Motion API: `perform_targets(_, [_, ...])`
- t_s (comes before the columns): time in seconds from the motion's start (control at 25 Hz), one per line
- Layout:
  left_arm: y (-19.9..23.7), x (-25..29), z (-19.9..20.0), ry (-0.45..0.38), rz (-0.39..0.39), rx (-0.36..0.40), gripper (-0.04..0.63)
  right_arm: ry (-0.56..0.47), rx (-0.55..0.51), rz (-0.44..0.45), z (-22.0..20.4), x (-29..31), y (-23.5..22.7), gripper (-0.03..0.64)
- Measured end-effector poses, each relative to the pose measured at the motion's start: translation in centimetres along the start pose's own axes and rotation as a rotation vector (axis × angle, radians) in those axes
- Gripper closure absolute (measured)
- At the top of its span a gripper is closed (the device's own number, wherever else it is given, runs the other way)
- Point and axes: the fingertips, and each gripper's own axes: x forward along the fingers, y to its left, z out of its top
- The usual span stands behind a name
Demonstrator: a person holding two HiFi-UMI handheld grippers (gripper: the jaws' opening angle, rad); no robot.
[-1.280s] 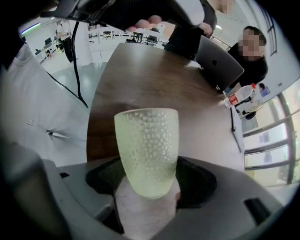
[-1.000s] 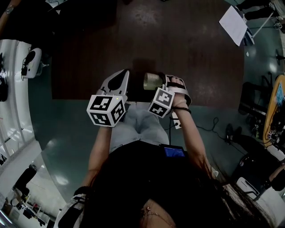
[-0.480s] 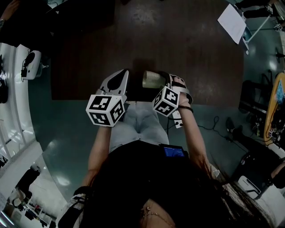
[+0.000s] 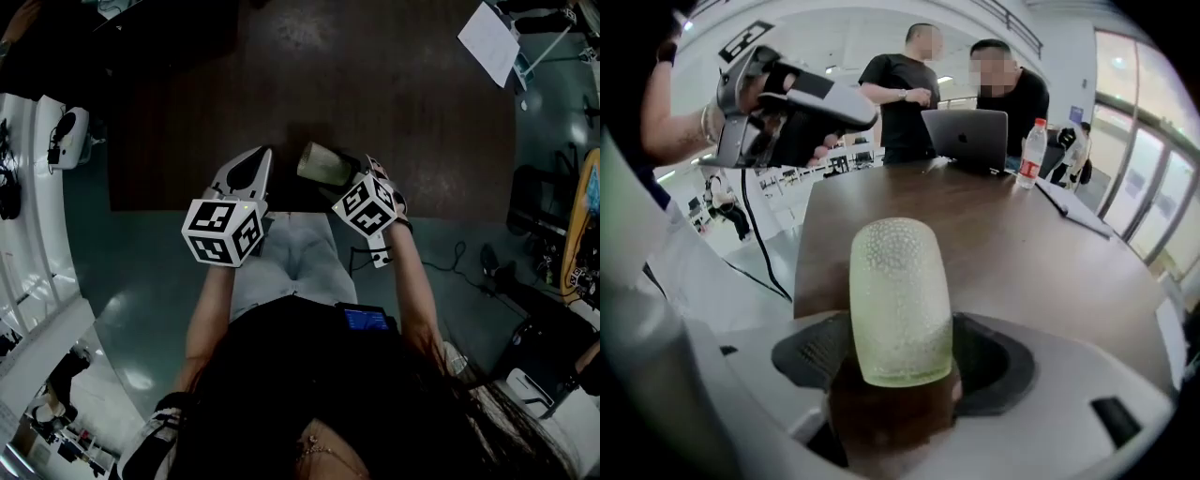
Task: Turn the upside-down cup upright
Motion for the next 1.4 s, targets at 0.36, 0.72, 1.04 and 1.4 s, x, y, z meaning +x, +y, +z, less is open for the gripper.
perform_targets(0.36, [-0.4, 0.4, -0.2, 0.018, -0.003, 0.010, 0.594, -0.095, 0.131, 0.056, -0.5, 0.4, 0.4, 0.261])
perform_targets(0.72, [-0.4, 0.6, -0.7, 0.036, 0.003, 0.019, 0.594, -0.173, 0.178, 0.067, -0.6, 0.5, 0.3, 0.275])
perform_targets(1.04, [-0.8, 0.7, -0.9, 0.043, -0.004, 0.036, 0.594, -0.204, 0.167, 0.043, -0.1, -0.6, 0.1, 0.278])
perform_targets(1.4, [-1.4, 0.3, -0.4, 0.024, -0.019, 0.036, 0.594, -0.122, 0.078, -0.033, 0.6, -3.2, -1.2, 0.281])
